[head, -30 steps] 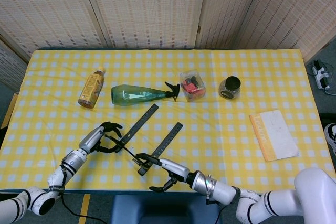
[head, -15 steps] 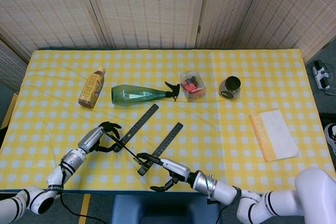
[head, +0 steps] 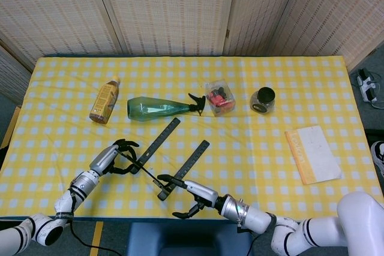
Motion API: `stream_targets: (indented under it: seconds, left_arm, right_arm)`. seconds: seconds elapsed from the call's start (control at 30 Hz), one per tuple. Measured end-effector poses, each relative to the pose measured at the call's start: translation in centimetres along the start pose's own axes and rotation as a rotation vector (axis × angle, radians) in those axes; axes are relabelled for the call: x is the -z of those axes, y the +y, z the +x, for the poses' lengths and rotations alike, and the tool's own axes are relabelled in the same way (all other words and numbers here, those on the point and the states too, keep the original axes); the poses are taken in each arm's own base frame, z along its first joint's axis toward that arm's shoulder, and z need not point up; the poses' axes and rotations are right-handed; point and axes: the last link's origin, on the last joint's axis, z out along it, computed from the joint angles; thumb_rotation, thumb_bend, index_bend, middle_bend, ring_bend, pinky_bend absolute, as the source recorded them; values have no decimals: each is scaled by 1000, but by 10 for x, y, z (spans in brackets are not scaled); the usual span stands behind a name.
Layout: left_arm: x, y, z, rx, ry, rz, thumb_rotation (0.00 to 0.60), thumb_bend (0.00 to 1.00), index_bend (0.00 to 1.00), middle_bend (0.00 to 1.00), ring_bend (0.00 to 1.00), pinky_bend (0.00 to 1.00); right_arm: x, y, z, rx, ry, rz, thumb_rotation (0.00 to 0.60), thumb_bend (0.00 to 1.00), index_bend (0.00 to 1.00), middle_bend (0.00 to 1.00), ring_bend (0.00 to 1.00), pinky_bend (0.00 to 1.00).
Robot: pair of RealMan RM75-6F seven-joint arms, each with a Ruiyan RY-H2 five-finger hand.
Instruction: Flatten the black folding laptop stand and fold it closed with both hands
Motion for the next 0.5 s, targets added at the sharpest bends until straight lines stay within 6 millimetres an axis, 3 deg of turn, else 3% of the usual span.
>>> stream_targets:
  seconds: [0.17,0.5]
  left_arm:
    - [2,2,-3,5,-2,-3,600,453,644,273,186,0]
    - [7,8,-7,2,-22,-15,600,449,459,273,174,0]
  right_arm:
    - [2,2,1,-6,3,-4,600,371,0,0,0,0]
    - [5,1,4,-37,21,3,600,372,0,0,0,0]
